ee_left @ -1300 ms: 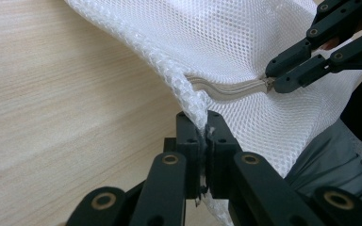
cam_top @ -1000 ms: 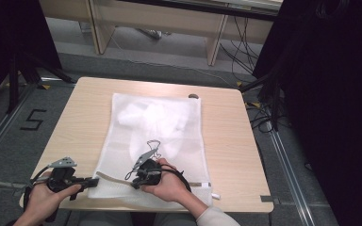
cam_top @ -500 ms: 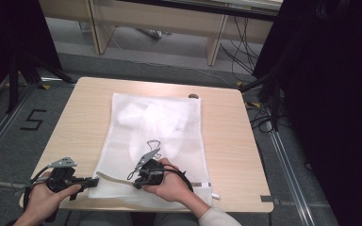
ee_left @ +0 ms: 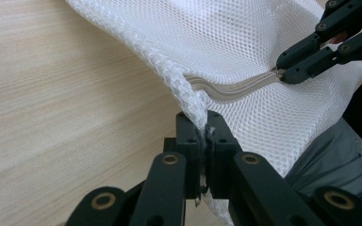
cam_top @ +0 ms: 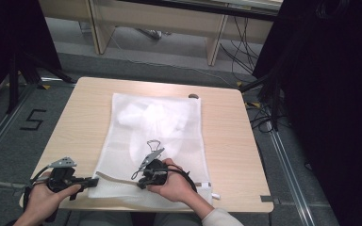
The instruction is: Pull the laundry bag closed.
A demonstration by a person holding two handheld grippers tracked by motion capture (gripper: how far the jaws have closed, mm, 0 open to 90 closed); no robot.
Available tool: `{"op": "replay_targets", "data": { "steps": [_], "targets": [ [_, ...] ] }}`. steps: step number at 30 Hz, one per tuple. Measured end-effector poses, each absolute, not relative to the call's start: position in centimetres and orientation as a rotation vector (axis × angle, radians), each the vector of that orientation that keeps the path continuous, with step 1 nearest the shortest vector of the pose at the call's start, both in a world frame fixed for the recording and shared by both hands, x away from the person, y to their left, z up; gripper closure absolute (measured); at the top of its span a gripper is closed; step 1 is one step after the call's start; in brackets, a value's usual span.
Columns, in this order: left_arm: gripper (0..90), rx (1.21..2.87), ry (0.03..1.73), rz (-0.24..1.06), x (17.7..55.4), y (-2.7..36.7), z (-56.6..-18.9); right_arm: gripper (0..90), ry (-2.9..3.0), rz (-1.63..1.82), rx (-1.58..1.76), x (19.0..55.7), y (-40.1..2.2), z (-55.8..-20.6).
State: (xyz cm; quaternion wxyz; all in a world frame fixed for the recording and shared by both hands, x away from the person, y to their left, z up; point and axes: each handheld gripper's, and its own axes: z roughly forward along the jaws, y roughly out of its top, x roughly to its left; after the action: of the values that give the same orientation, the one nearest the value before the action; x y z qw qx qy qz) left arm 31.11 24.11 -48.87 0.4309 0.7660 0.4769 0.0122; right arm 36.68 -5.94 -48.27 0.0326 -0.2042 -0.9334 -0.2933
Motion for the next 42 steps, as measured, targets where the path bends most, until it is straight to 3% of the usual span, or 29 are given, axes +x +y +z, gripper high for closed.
{"op": "replay_targets", "data": {
  "steps": [42],
  "targets": [
    [85.4,1.915,1.190,0.030,31.1,24.1,-48.9,82.5,-2.881,-0.901,-0.672,36.9,-8.1,-48.2]
  ]
}}
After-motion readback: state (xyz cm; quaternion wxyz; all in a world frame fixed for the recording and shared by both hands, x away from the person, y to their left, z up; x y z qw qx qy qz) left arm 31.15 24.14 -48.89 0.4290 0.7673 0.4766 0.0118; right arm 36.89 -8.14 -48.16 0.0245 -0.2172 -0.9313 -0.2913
